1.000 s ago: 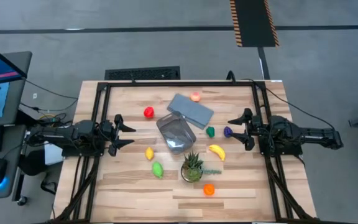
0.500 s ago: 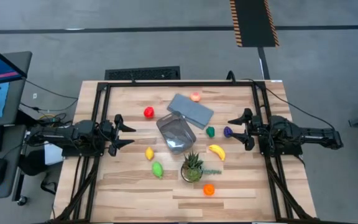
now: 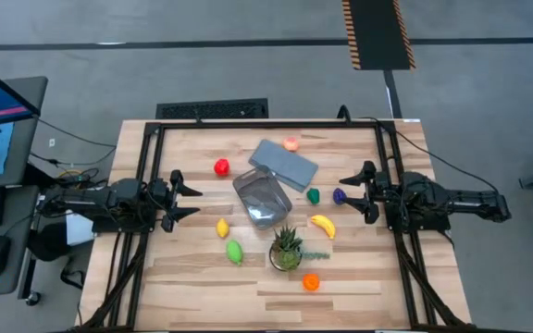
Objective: Pick and placing Produce into tupperware
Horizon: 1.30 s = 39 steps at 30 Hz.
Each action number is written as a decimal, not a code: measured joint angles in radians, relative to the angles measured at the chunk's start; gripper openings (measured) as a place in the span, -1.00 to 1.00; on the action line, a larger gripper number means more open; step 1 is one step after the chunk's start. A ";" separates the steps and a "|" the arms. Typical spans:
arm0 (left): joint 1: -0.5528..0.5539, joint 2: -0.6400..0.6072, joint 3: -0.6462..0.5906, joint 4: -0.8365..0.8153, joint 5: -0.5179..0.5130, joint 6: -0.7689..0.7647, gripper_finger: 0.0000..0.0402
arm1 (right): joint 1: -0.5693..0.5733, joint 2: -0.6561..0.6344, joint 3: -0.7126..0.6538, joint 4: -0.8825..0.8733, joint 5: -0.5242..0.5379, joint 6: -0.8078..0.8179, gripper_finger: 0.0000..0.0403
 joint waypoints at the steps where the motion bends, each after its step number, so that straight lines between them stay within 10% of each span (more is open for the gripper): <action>1: 0.000 0.000 0.000 0.000 0.000 0.000 0.13 | 0.000 0.000 0.000 0.000 0.000 0.000 0.57; 17: 0.000 0.000 0.000 0.000 0.000 -0.005 0.13 | 0.000 0.000 0.000 0.001 0.000 0.006 0.57; 28: 0.000 0.000 0.000 0.134 -0.128 -0.218 0.13 | 0.001 0.000 -0.001 0.282 0.047 0.645 0.57; 39: 0.000 0.000 0.000 0.234 -0.198 -0.241 0.13 | 0.001 0.000 -0.001 0.276 0.186 0.785 0.57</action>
